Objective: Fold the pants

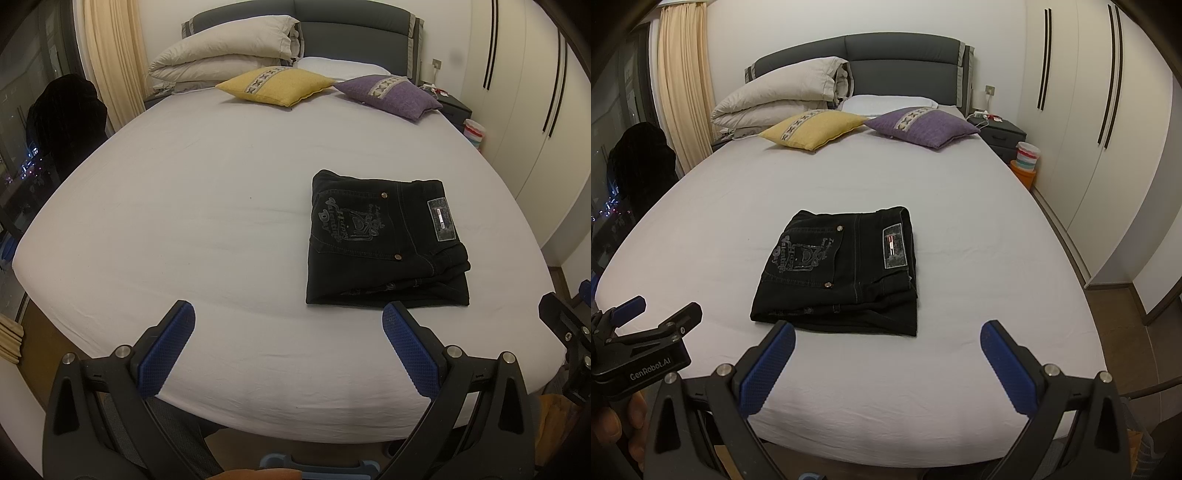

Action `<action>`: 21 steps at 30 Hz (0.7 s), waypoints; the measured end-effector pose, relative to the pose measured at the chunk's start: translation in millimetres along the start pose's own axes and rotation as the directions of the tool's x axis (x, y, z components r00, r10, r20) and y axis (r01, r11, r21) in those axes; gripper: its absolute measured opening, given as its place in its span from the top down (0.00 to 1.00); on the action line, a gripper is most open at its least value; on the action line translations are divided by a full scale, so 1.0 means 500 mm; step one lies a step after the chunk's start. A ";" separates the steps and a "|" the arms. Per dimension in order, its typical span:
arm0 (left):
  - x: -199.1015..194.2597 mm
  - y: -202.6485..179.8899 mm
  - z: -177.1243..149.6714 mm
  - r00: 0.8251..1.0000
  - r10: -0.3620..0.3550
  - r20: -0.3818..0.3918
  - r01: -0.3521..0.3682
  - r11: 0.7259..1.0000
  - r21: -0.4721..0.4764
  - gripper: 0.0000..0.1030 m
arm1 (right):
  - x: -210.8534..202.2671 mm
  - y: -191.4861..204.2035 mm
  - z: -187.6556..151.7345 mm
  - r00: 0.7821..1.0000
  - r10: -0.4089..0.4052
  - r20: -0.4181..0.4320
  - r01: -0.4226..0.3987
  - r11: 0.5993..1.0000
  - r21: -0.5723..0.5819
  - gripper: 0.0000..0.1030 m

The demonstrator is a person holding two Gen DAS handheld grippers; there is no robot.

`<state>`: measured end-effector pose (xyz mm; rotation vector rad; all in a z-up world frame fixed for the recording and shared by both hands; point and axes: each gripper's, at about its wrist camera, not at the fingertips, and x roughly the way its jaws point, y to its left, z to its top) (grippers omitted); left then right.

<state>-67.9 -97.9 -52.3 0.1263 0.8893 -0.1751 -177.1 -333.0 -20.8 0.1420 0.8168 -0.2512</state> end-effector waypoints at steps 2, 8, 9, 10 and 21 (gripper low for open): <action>0.001 0.001 -0.002 1.000 0.002 0.000 -0.002 1.000 0.000 0.00 | 0.000 -0.001 0.001 1.000 0.000 0.000 0.000 1.000 0.000 0.00; 0.005 0.002 -0.003 1.000 0.008 -0.007 -0.008 1.000 0.000 0.00 | -0.001 -0.001 0.003 1.000 0.001 -0.001 -0.001 1.000 0.000 0.00; 0.006 0.002 -0.002 1.000 0.008 -0.008 -0.008 1.000 0.000 0.00 | -0.001 -0.002 0.004 1.000 0.000 -0.001 0.000 1.000 0.000 0.00; 0.006 0.002 -0.003 1.000 0.008 -0.009 -0.008 1.000 0.000 0.00 | -0.001 -0.002 0.004 1.000 0.001 -0.002 -0.001 1.000 0.000 0.00; 0.002 -0.001 -0.003 1.000 0.027 0.015 -0.027 1.000 0.016 0.00 | 0.001 0.001 -0.018 1.000 -0.001 -0.006 0.001 1.000 0.006 0.00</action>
